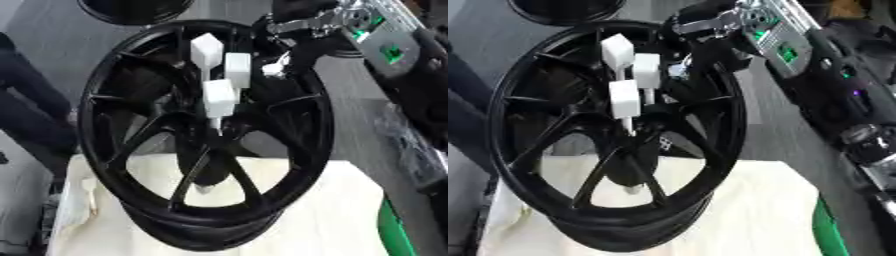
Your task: Pull the pin out of the wheel hub.
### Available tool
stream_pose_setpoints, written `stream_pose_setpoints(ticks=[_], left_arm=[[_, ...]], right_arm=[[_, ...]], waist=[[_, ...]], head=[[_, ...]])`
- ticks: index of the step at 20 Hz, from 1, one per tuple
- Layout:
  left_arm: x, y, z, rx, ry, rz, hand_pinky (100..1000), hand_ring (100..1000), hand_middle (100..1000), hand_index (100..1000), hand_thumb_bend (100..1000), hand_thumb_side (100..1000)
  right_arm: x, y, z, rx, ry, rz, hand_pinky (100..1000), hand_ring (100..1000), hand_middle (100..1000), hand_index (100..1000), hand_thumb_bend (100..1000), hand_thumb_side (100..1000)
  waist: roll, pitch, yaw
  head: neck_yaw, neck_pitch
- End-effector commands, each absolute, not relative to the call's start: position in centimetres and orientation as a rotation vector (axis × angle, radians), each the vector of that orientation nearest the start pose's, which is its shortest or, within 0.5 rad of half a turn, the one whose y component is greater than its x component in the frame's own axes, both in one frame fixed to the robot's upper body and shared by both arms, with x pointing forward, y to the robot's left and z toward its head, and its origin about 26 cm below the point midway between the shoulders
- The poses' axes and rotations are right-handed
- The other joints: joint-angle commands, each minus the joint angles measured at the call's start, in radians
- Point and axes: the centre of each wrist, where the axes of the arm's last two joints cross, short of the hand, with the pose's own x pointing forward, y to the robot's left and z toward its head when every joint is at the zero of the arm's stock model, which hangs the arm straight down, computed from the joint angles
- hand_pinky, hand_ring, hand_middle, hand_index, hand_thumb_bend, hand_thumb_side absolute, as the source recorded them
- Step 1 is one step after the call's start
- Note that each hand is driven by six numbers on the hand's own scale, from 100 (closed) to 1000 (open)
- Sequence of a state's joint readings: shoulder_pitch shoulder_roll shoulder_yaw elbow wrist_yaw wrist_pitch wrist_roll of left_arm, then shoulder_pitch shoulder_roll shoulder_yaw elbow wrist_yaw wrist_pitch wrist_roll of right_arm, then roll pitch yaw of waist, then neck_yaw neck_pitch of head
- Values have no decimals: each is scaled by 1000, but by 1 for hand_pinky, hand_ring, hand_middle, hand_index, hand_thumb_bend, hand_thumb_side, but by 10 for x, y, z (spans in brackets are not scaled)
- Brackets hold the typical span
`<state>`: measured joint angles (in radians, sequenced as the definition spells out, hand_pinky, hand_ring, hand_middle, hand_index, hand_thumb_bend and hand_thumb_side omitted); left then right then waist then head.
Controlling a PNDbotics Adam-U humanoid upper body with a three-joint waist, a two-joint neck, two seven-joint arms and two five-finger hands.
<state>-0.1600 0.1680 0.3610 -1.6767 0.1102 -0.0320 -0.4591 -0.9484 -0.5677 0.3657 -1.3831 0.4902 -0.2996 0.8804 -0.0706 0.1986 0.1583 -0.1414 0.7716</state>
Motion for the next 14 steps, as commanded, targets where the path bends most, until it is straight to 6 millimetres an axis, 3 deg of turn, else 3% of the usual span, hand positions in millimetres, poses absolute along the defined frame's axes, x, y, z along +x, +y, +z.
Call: stream_pose_setpoints(ticks=[1,5,14], left_arm=[[300,363,91,-8,-1896,-260,486,448,507,634,684,347],[299,363,91,-5,-1894,-259,486,448,507,634,684,347],[299,362,90,-11,-1897,-259,487,448,506,634,686,348]], right_arm=[[417,-222,304,-494,-1485,2134,711,389,815,939,100,790],[411,-219,310,-486,-1513,2138,709,387,815,943,100,835],[414,-203,293,-499,-1451,2207,706,387,816,947,100,857]], waist=[[4,-19,-2],[3,-21,-4],[9,-19,1]], head=[[4,-7],[5,-6],[0,-6]])
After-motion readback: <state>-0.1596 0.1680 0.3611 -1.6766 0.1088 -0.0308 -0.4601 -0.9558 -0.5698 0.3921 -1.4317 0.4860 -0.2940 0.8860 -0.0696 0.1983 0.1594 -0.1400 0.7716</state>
